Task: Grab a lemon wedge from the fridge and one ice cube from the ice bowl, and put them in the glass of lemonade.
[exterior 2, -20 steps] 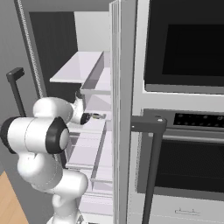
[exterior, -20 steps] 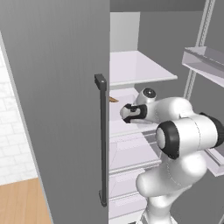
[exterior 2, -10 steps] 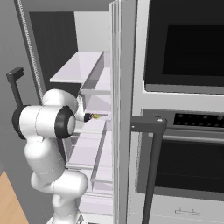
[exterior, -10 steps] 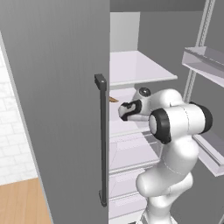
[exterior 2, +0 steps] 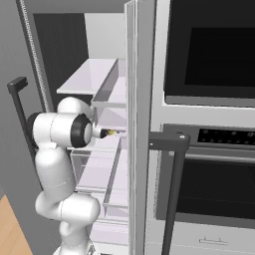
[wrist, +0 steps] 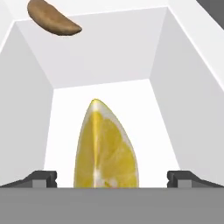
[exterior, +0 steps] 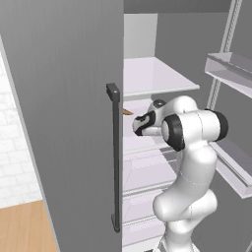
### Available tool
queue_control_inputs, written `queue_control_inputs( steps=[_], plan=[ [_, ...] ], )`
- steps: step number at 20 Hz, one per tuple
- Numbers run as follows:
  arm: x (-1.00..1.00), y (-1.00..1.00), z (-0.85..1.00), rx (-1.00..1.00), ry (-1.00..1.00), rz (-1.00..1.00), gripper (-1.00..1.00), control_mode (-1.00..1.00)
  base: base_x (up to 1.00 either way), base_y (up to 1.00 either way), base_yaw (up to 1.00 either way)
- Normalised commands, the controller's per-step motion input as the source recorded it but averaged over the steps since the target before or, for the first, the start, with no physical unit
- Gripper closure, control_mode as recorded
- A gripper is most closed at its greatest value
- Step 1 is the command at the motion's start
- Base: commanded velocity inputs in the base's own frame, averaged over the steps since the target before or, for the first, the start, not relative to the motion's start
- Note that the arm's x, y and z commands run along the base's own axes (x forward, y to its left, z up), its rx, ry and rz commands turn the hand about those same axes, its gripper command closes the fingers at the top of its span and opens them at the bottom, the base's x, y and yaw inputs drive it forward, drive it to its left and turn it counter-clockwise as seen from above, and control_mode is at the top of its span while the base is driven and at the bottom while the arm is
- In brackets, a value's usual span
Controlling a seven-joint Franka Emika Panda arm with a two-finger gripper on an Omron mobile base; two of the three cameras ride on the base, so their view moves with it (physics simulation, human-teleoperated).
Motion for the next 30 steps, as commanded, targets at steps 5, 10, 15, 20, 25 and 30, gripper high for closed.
queue_control_inputs(
  steps=[5, 10, 15, 20, 25, 30],
  plan=[
    [0.07, 0.00, -0.40, -0.04, 0.09, -0.02, 1.00, -1.00, 0.00, 0.00, 0.00],
    [-0.02, 0.00, -0.39, -0.03, 0.09, -0.02, 1.00, -1.00, 0.00, 0.00, 0.00],
    [-0.93, 0.00, -0.45, 0.00, 0.14, 0.00, 1.00, -1.00, 0.00, 0.00, 0.00],
    [-1.00, -0.03, -0.01, 0.02, 0.00, 0.00, 1.00, -1.00, 0.00, 0.00, 0.00],
    [-1.00, -0.01, 0.14, 0.04, -0.01, -0.03, 1.00, -1.00, 0.00, 0.00, 0.00],
    [-1.00, -0.03, 0.71, 0.06, 0.00, -0.05, 1.00, -1.00, 0.00, 0.00, 0.00]
  ],
)
